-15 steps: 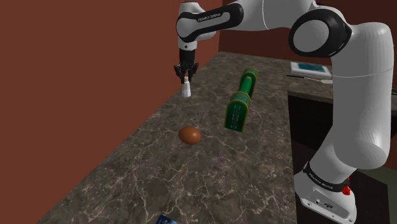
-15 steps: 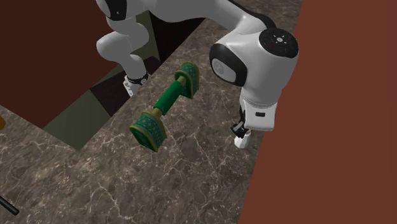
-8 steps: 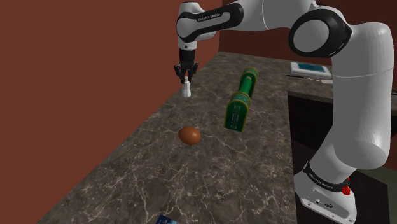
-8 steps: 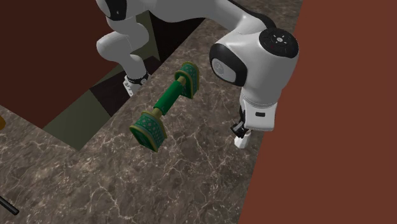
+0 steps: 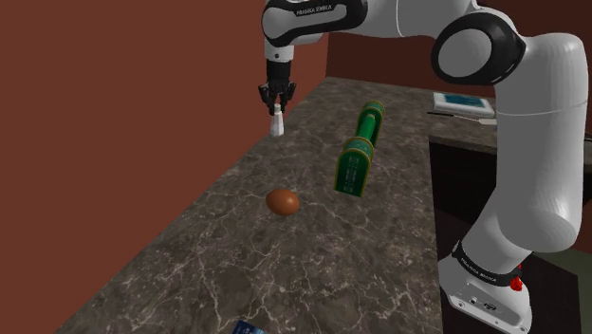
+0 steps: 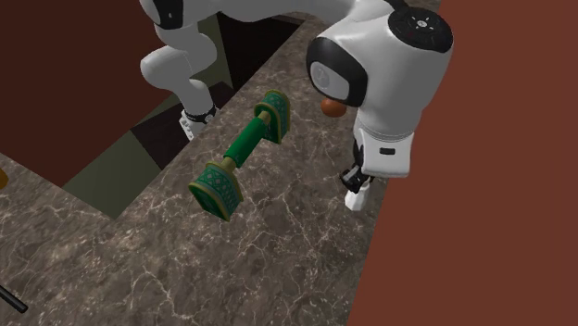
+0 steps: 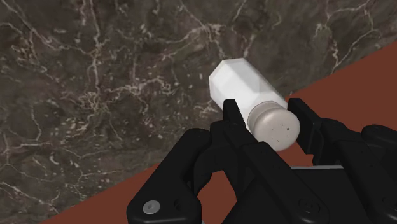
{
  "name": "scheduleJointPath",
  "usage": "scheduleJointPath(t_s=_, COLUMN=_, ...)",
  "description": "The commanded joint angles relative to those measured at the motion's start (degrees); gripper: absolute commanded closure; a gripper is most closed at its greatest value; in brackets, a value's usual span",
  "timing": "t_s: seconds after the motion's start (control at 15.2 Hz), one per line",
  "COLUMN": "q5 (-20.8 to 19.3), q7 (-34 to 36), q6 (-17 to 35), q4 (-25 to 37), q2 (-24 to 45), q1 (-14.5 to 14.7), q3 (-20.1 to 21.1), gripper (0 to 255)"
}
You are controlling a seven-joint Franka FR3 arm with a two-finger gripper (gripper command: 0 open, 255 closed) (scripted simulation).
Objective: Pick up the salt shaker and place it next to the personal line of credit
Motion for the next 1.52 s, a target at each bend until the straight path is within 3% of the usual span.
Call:
scheduleJointPath(t_s=0.0, q5=-0.02, q7=0.08, q6=-1.41, q4=1.42, q2=0.04, q1=-0.02, q3=-0.01, gripper=255)
scheduleJointPath(t_s=0.33, q5=-0.07, q7=0.32, q6=-5.11, q4=5.53, q2=0.43, q1=-0.06, q3=-0.01, gripper=255)
scheduleJointPath(t_s=0.86, q5=-0.74, q7=7.48, q6=-0.87, q4=-12.24, q2=-13.60, q1=4.99, q3=2.33, gripper=255)
scheduleJointPath(t_s=1.45, q5=-0.72, q7=16.98, q6=0.01, q4=-23.60, q2=-24.71, q1=10.21, q3=6.59, gripper=255)
